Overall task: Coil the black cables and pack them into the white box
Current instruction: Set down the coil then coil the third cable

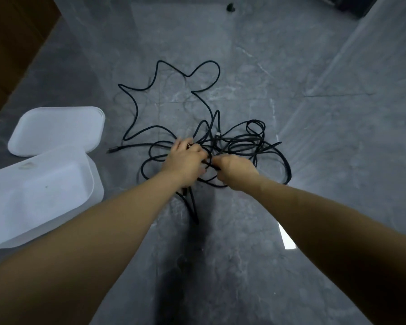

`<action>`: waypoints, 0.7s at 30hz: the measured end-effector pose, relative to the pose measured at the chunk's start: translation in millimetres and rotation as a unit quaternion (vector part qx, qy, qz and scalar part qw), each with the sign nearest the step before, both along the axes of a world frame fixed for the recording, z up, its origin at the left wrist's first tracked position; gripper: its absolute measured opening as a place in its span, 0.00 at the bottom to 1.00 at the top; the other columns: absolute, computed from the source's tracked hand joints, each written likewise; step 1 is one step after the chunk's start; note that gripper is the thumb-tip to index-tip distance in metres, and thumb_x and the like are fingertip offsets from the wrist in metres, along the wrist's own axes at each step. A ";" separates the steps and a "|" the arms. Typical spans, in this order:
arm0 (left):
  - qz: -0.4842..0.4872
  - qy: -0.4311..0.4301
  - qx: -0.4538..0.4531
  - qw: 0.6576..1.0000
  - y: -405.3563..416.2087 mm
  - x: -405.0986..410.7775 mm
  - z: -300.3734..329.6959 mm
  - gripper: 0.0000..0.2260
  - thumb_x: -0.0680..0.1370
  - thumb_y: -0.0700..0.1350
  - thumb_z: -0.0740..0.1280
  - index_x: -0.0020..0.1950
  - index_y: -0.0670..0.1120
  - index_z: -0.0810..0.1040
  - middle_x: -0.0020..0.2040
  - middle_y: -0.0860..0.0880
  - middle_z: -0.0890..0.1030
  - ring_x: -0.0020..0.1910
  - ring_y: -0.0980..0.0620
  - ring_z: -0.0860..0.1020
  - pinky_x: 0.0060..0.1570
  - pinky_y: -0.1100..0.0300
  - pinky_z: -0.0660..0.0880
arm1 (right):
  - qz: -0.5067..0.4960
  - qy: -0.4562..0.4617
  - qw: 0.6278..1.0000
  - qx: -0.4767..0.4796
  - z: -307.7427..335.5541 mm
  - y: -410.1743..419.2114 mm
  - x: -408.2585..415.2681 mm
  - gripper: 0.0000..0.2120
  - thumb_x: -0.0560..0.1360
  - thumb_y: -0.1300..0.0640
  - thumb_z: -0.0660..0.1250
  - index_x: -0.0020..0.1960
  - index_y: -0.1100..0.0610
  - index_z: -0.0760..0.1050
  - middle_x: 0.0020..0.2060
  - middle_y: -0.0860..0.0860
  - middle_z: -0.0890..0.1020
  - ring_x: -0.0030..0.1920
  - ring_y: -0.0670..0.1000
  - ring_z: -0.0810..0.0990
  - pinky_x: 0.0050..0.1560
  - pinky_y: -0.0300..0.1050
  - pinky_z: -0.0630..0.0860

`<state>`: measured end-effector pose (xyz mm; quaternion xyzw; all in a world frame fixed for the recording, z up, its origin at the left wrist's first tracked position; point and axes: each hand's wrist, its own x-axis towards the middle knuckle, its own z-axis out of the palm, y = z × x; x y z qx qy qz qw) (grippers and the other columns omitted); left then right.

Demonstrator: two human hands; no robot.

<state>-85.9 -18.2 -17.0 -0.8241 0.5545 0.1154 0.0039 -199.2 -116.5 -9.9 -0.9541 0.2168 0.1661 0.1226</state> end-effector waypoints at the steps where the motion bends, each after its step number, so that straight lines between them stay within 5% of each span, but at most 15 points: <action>1: -0.010 -0.034 -0.005 0.999 -1.0 2.0 5.1 0.16 0.80 0.55 0.59 0.64 0.52 0.75 0.67 0.51 0.72 0.73 0.47 0.58 0.74 0.49 0.41 | -0.020 -0.009 0.999 0.023 3.4 -2.4 0.1 0.12 0.77 0.61 0.57 0.60 0.58 0.68 0.55 0.58 0.77 0.54 0.60 0.76 0.40 0.48 0.67; 4: 0.008 -0.093 0.002 0.996 1.5 11.1 22.1 0.21 0.81 0.59 0.50 0.57 0.51 0.78 0.60 0.50 0.78 0.67 0.46 0.65 0.74 0.48 0.45 | -0.076 -0.038 0.994 0.065 14.9 -13.3 -3.4 0.10 0.79 0.58 0.56 0.59 0.59 0.67 0.50 0.61 0.78 0.49 0.62 0.77 0.41 0.50 0.71; 8: 0.224 -0.108 -0.006 0.969 22.6 43.7 42.7 0.24 0.82 0.58 0.46 0.60 0.50 0.78 0.62 0.47 0.77 0.66 0.44 0.65 0.72 0.46 0.49 | -0.170 -0.109 0.978 0.053 29.5 -43.3 -23.8 0.11 0.80 0.54 0.57 0.54 0.61 0.72 0.45 0.59 0.78 0.47 0.61 0.78 0.45 0.53 0.75; 11: 0.302 -0.091 0.019 0.949 35.5 57.1 54.3 0.22 0.83 0.54 0.46 0.61 0.48 0.77 0.63 0.44 0.75 0.66 0.43 0.65 0.71 0.48 0.51 | -0.260 -0.194 0.942 0.084 39.9 -62.7 -39.4 0.14 0.80 0.54 0.60 0.45 0.65 0.75 0.34 0.58 0.75 0.37 0.57 0.75 0.35 0.47 0.69; 16: 0.279 0.116 -0.017 0.953 9.2 43.7 48.4 0.14 0.83 0.44 0.53 0.60 0.39 0.72 0.60 0.39 0.75 0.56 0.40 0.74 0.54 0.52 0.70 | -0.328 -0.304 0.884 0.136 53.5 -64.6 -34.8 0.19 0.79 0.52 0.62 0.34 0.64 0.69 0.26 0.53 0.65 0.30 0.52 0.64 0.31 0.44 0.59; 19: 0.289 0.231 -0.087 0.925 -8.9 26.9 52.9 0.10 0.81 0.46 0.58 0.57 0.40 0.70 0.57 0.41 0.75 0.51 0.44 0.74 0.50 0.54 0.71 | -0.326 -0.321 0.875 0.156 62.5 -60.6 -32.8 0.18 0.79 0.52 0.63 0.34 0.60 0.66 0.25 0.50 0.62 0.28 0.49 0.61 0.30 0.44 0.57; 21: 0.302 0.287 -0.113 0.902 -17.8 17.8 56.5 0.16 0.80 0.50 0.61 0.61 0.40 0.68 0.58 0.45 0.74 0.56 0.45 0.74 0.53 0.55 0.71 | -0.320 -0.328 0.874 0.162 67.3 -58.5 -35.6 0.17 0.78 0.52 0.63 0.34 0.60 0.68 0.25 0.50 0.62 0.27 0.49 0.60 0.29 0.43 0.57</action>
